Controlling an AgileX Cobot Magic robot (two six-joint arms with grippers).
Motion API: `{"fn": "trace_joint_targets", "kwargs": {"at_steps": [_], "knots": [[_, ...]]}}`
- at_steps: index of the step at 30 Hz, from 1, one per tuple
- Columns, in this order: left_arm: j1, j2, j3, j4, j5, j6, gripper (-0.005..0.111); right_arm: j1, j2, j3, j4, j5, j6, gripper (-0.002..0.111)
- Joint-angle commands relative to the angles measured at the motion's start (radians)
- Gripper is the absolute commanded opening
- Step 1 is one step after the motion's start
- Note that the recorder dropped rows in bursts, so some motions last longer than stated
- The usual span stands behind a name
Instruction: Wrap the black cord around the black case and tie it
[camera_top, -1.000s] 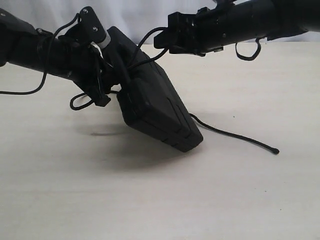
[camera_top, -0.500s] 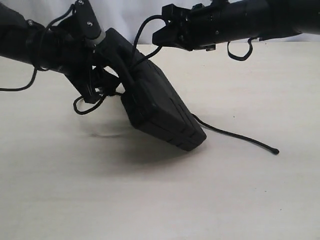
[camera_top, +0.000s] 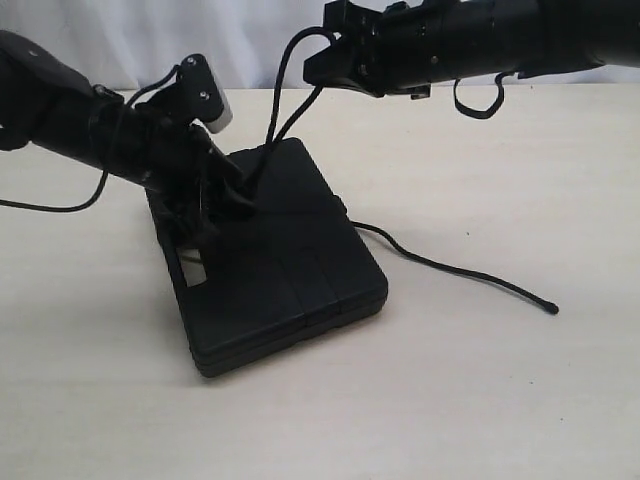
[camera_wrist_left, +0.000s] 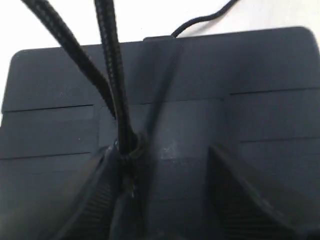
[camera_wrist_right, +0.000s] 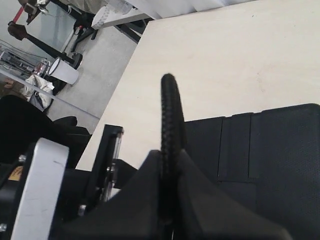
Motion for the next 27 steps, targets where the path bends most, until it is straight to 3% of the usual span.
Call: {"fn": "trace_joint_targets", "kwargs": {"at_steps": [1,9,16,20,23,27], "knots": [[-0.002,0.050,-0.002,-0.082,-0.029,0.115,0.047,-0.002,-0.008,-0.007,0.000,0.008,0.002,0.004],[-0.002,0.072,-0.002,-0.187,-0.074,0.213,0.013,-0.002,-0.008,-0.007,0.000,0.006,0.023,0.004],[-0.002,0.072,-0.002,-0.192,-0.074,0.224,0.007,-0.002,-0.008,-0.007,0.000,0.006,0.029,0.004],[-0.002,0.072,-0.002,-0.203,-0.074,0.231,0.023,-0.002,-0.008,-0.007,0.000,0.006,0.029,0.004],[-0.002,0.072,-0.002,-0.287,-0.107,0.269,0.052,-0.002,-0.008,-0.007,0.000,0.006,0.037,0.004],[-0.002,0.072,-0.002,-0.413,-0.077,0.366,0.066,-0.002,-0.008,-0.007,0.000,0.006,0.037,0.004]]}}
